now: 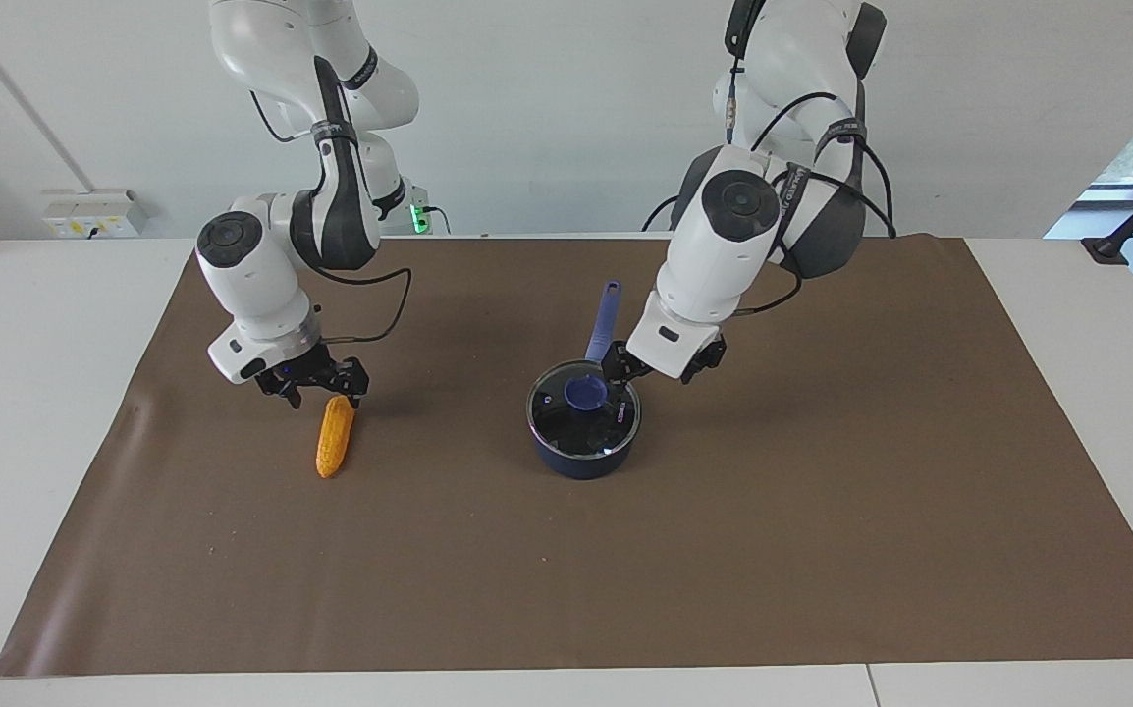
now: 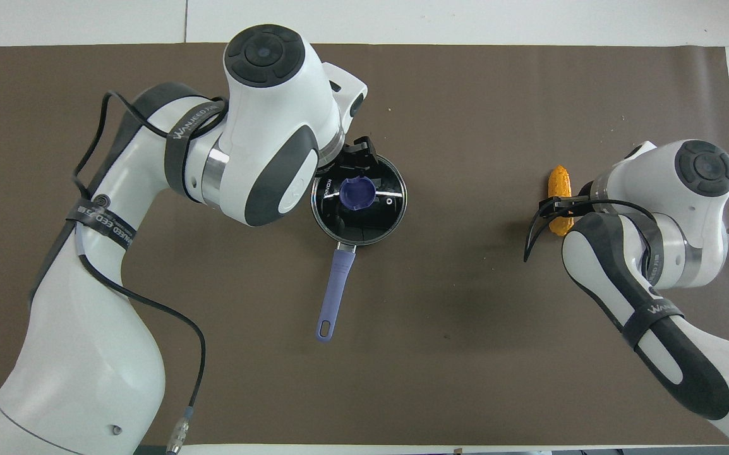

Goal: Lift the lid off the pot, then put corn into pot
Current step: 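Reach the left gripper to the lid knob while the right gripper reaches the corn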

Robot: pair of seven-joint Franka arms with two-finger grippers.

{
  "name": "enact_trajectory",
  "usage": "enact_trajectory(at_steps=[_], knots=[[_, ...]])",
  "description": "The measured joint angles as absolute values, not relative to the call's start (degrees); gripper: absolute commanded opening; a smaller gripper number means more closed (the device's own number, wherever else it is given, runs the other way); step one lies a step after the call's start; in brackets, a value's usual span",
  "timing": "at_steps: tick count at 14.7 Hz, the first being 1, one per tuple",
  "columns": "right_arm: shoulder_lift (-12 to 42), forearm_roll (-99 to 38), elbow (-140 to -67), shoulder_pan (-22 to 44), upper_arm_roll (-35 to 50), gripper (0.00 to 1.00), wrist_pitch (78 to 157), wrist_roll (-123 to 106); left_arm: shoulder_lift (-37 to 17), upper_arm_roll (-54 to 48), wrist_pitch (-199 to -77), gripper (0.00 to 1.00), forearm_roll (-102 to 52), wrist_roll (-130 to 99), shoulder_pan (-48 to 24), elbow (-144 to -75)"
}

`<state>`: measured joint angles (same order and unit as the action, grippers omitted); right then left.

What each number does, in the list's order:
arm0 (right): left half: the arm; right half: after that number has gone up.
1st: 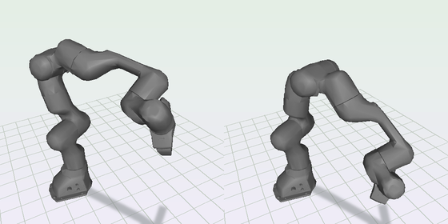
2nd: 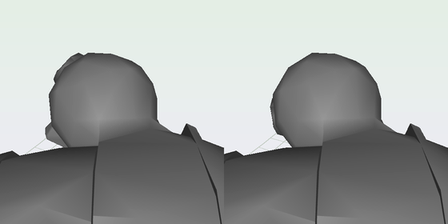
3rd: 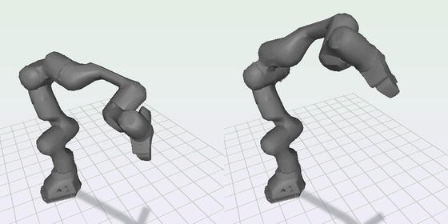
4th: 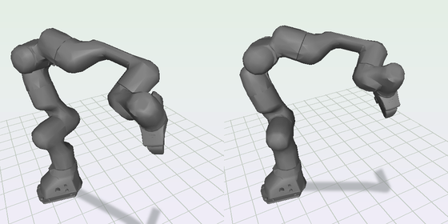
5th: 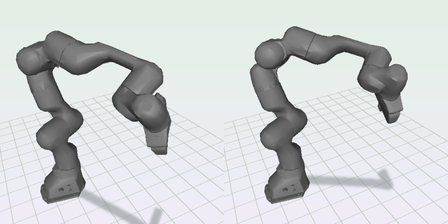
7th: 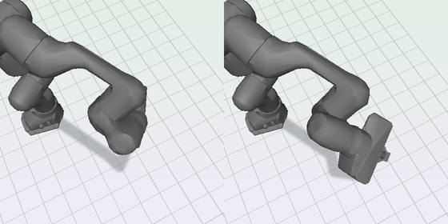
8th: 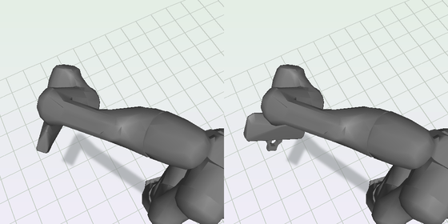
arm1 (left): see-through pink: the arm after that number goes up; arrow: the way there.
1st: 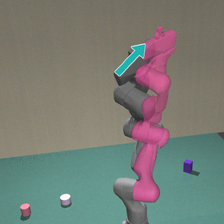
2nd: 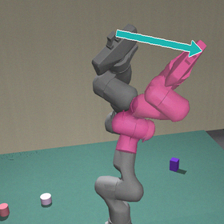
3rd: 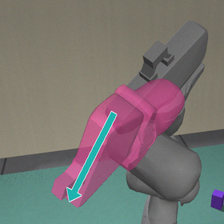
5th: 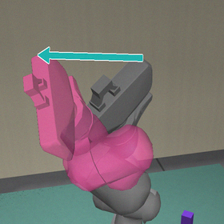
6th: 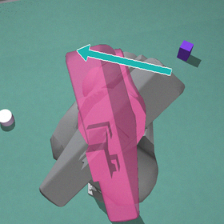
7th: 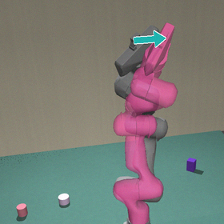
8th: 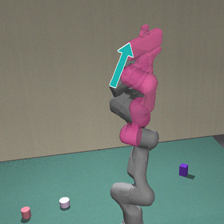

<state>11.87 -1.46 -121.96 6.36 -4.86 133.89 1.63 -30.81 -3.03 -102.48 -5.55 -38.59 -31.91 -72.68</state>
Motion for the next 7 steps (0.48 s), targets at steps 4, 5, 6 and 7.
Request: enact_trajectory(at_steps=[4, 5, 6, 7], knots=[[13.1, -1.5, -122.0, 6.3, -5.0, 0.28, 134.0, 1.4, -32.2, -3.0, -103.8, 0.99, -5.6, -38.9, -32.7, -72.7], [13.1, -1.5, -121.9, 6.4, -4.9, 0.08, 134.0, 1.4, -32.2, -3.0, -103.9, 0.99, -5.6, -39.0, -32.7, -72.6], [13.2, -1.5, -121.9, 6.4, -4.9, 0.00, 134.0, 1.4, -32.2, -3.0, -104.0, 0.99, -5.6, -39.2, -32.9, -72.6], [13.2, -1.5, -121.8, 6.4, -4.9, 0.00, 134.0, 1.4, -32.2, -3.0, -104.1, 0.99, -5.6, -39.4, -33.2, -72.6]])
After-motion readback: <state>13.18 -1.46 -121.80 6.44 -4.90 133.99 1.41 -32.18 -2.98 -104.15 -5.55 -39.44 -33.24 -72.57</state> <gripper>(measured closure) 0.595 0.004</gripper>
